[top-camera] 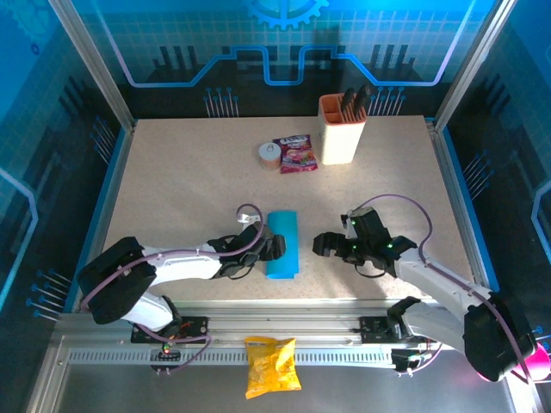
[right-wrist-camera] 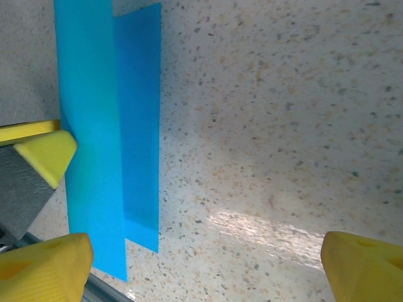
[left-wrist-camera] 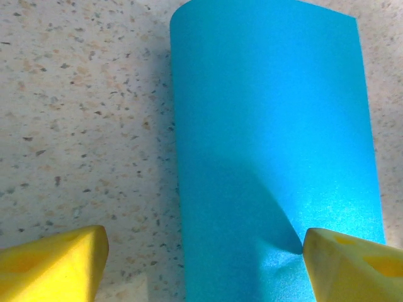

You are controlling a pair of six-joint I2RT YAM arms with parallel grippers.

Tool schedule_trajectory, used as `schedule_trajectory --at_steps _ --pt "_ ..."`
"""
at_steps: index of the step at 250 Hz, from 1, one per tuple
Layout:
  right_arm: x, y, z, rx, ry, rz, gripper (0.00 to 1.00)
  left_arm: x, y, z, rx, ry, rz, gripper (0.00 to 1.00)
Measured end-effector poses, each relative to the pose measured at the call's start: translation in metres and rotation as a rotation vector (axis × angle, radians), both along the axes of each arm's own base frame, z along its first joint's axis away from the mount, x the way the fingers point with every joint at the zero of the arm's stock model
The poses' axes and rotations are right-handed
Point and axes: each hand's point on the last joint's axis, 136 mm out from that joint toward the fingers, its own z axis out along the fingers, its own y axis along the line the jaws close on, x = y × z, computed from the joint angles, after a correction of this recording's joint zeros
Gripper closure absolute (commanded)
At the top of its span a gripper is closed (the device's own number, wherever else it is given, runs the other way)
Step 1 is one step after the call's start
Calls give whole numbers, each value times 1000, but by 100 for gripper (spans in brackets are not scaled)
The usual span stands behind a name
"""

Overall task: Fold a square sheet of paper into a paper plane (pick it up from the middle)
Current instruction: First fold the square sheet of paper in half at the center of the table.

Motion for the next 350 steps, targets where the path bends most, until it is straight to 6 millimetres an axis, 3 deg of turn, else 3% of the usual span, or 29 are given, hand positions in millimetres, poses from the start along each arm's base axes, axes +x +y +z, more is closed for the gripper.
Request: schedule_trajectory --at_steps 97,185,285,350 --pt "16 33 -8 10 24 48 27 -1 11 -3 73 -6 -9 16" --pt "36 59 -18 31 46 79 70 0 17 -3 99 -15 10 14" --pt "49 75 -27 69 62 91 88 1 16 -9 117 -3 7 14" --pt "54 79 -23 90 38 85 95 0 14 -17 142 12 -13 14"
